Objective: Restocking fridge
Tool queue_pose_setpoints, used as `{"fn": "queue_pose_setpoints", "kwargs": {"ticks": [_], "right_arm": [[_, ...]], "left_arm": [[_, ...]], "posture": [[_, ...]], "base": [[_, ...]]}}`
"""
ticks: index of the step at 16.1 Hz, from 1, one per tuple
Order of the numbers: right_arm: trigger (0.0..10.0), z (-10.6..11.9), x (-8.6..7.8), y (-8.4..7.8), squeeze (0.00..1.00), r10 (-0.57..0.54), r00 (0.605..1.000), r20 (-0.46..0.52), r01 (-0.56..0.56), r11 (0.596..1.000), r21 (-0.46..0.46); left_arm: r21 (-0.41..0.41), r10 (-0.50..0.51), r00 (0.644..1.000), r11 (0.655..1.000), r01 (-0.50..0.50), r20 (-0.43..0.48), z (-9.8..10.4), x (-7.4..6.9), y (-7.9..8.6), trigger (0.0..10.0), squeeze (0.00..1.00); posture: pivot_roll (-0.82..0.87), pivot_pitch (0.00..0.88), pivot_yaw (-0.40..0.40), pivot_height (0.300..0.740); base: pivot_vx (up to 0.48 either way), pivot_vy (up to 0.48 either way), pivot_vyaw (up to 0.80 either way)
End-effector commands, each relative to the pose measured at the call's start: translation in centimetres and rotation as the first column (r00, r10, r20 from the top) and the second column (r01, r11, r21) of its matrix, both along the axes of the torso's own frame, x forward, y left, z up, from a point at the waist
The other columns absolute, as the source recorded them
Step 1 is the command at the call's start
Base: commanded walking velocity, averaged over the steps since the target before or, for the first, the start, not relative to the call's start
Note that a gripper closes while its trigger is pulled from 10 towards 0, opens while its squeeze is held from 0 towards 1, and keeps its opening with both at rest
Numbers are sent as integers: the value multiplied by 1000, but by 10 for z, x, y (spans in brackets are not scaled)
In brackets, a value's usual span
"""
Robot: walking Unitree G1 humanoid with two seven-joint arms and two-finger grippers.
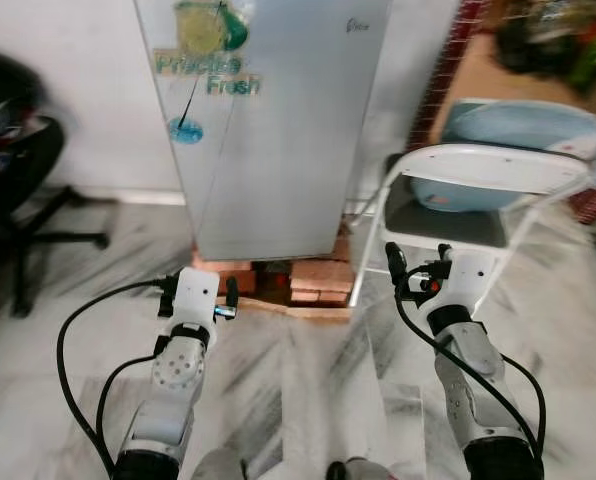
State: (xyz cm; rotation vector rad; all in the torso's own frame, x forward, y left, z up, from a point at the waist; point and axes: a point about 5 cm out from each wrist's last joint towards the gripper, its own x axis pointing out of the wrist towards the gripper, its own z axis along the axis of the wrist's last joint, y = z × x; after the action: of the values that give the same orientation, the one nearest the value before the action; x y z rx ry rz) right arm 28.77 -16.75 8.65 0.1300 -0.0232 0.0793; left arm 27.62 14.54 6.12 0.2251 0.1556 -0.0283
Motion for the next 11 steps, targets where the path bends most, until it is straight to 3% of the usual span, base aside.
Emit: {"fn": "queue_pose_setpoints", "kwargs": {"ticks": [1, 7, 11], "right_arm": [[10000, 4, 3, 7, 0, 29, 999, 17, -29, 1000, 1], [10000, 5, 7, 6, 0, 31, 999, 18, -31, 1000, 2], [10000, 8, 8, 6, 0, 29, 999, 26, -29, 1000, 1]], "left_arm": [[9, 5, 1000, 1000, -5, 9, 0, 0, 4, 10000, 0], [-14, 8, 1000, 1000, -8, 29, 3, 1, 6, 10000, 0], [-28, 7, 999, 1000, -6, 38, 4, 2, 8, 10000, 0]], "posture": [[138, 86, -49, 740], [146, 95, -49, 740], [144, 100, -45, 740]], "base": [[0, 461, -625], [0, 454, -800], [0, 442, -536]]}}
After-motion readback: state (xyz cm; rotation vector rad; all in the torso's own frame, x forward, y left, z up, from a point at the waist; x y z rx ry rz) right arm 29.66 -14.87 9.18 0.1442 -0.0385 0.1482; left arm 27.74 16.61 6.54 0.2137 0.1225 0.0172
